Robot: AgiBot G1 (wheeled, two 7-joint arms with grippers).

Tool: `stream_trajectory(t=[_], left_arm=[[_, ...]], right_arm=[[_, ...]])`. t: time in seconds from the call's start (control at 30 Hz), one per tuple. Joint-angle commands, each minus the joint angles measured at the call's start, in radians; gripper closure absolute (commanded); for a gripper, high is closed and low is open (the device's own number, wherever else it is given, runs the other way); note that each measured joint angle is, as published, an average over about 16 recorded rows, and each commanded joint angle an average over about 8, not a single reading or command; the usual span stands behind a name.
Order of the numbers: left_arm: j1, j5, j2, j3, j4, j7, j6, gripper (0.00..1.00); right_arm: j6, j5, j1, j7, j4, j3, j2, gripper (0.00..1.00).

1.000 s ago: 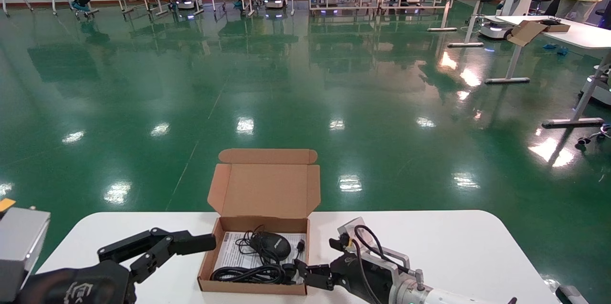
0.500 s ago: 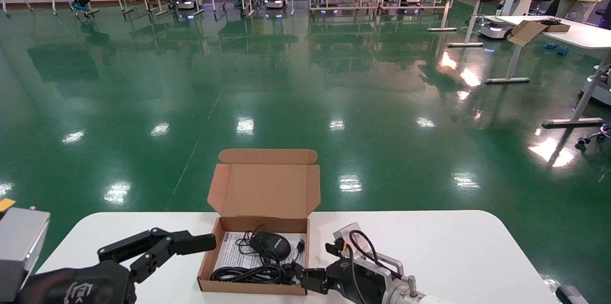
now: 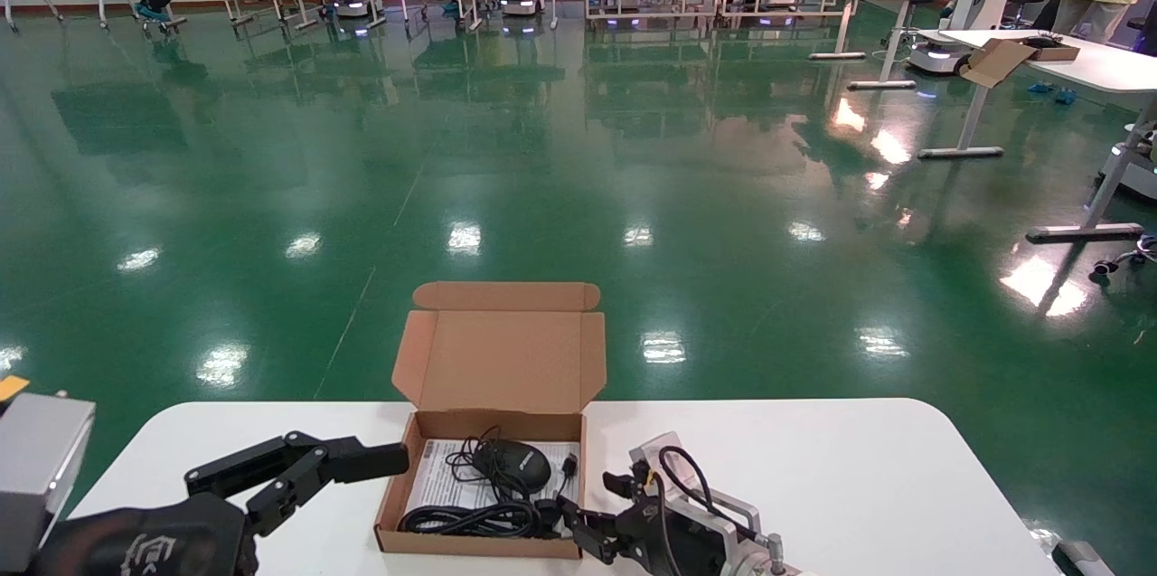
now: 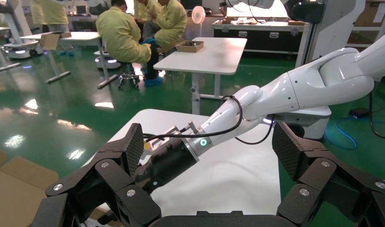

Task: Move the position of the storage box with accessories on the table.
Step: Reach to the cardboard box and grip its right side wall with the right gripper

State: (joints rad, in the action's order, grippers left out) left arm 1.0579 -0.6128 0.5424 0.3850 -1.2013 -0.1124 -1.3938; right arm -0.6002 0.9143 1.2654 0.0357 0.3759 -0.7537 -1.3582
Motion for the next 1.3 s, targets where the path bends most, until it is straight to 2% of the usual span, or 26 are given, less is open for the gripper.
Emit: stream_trajectory(t=[0.03, 0.47, 0.77, 1.0, 1.3], left_arm=[[0.0, 0.0, 0.0, 0.0, 0.0, 0.0, 0.0, 0.0], [0.0, 0.0, 0.0, 0.0, 0.0, 0.0, 0.0, 0.0], [0.0, 0.0, 0.0, 0.0, 0.0, 0.0, 0.0, 0.0], [0.0, 0.0, 0.0, 0.0, 0.0, 0.0, 0.0, 0.0], [0.0, 0.0, 0.0, 0.0, 0.0, 0.0, 0.0, 0.0]], right_arm=[[0.004, -0.011, -0.002, 0.002, 0.0, -0.009, 0.0, 1.0], [0.02, -0.068, 0.0, 0.017, -0.012, -0.055, 0.003, 1.0], [0.001, -0.094, 0.015, 0.042, -0.03, -0.08, 0.007, 1.0], [-0.057, -0.104, 0.056, 0.07, -0.065, -0.089, 0.023, 1.0], [-0.187, -0.12, 0.168, 0.109, -0.12, -0.073, 0.091, 1.0]])
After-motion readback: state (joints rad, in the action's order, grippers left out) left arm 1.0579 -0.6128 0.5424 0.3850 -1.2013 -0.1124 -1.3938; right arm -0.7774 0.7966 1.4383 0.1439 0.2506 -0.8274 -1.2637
